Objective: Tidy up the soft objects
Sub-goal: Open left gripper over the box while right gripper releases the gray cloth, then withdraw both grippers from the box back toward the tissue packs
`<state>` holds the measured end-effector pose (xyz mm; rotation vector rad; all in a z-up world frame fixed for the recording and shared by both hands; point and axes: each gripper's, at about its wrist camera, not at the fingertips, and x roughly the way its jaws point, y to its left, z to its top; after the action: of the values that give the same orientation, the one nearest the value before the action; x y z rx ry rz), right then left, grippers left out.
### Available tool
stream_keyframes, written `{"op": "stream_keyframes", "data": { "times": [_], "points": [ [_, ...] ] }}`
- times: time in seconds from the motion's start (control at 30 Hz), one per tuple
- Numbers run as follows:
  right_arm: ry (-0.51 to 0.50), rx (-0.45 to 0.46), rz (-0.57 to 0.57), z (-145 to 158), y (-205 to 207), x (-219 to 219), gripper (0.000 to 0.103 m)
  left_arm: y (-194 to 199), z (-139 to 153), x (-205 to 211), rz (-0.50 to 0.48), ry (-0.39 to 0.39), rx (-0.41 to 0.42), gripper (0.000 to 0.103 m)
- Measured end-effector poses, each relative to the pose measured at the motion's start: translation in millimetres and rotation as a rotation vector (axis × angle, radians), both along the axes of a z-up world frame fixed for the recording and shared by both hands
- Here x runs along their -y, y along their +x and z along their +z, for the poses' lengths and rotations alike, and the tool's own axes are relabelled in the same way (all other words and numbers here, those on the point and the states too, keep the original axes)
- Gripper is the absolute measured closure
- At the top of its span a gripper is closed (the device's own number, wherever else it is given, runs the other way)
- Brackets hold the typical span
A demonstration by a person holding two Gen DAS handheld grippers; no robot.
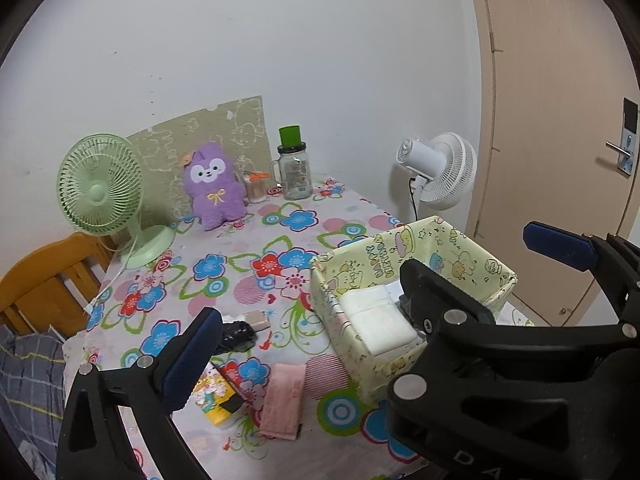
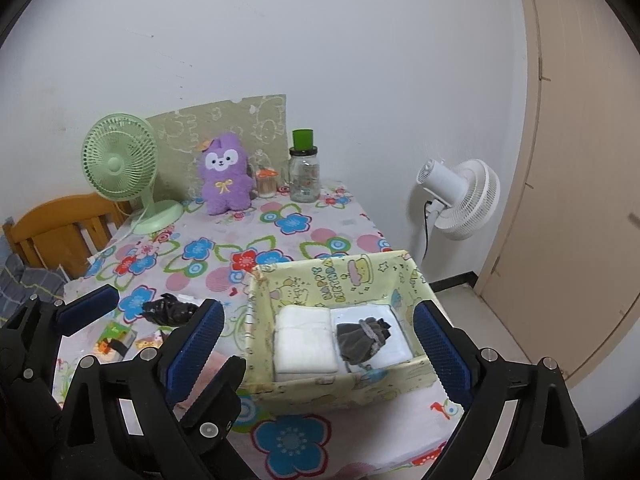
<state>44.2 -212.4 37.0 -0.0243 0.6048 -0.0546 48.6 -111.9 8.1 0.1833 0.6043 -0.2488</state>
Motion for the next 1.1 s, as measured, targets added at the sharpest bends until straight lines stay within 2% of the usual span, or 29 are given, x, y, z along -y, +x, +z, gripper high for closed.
{"op": "stream_keyframes", "data": {
  "times": [0.57, 1.1],
  "points": [
    [-0.008, 0.02, 0.038, 5, -12, -46, 0.003, -15, 4, -46, 0.047, -0.008, 0.022, 0.0],
    [-0.007, -0.011, 0.087, -15, -9, -85, 0.003, -13, -19, -91, 0.102, -0.024, 0.002, 0.0]
  ]
}}
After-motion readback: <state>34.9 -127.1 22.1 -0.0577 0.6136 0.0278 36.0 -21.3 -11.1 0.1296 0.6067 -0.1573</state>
